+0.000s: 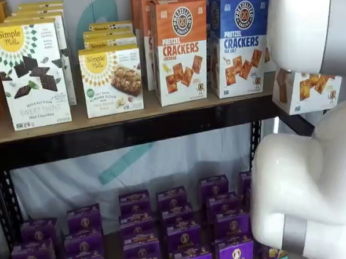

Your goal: Retrieve the yellow and white box located on the top shelf, the sixth one from the left

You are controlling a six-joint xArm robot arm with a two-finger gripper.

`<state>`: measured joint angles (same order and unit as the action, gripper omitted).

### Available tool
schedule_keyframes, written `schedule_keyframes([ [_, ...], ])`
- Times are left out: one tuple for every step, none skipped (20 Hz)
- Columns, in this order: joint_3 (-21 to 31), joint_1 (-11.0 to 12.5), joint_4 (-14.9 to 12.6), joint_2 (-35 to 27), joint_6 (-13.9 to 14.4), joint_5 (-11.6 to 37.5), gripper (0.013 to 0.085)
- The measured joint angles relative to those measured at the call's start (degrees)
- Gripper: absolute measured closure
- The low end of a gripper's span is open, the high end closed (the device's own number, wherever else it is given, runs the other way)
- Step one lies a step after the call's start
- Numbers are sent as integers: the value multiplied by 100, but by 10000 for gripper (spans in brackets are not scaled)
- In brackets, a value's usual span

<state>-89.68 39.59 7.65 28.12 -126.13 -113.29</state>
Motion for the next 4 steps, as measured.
schedule_keyframes([
  [29,-21,-3,31,22,-14,370],
  [62,-40,-4,65,41,-17,370],
  [98,-53,-2,97,57,-15,370],
  [131,-68,-1,128,71,-10,370],
])
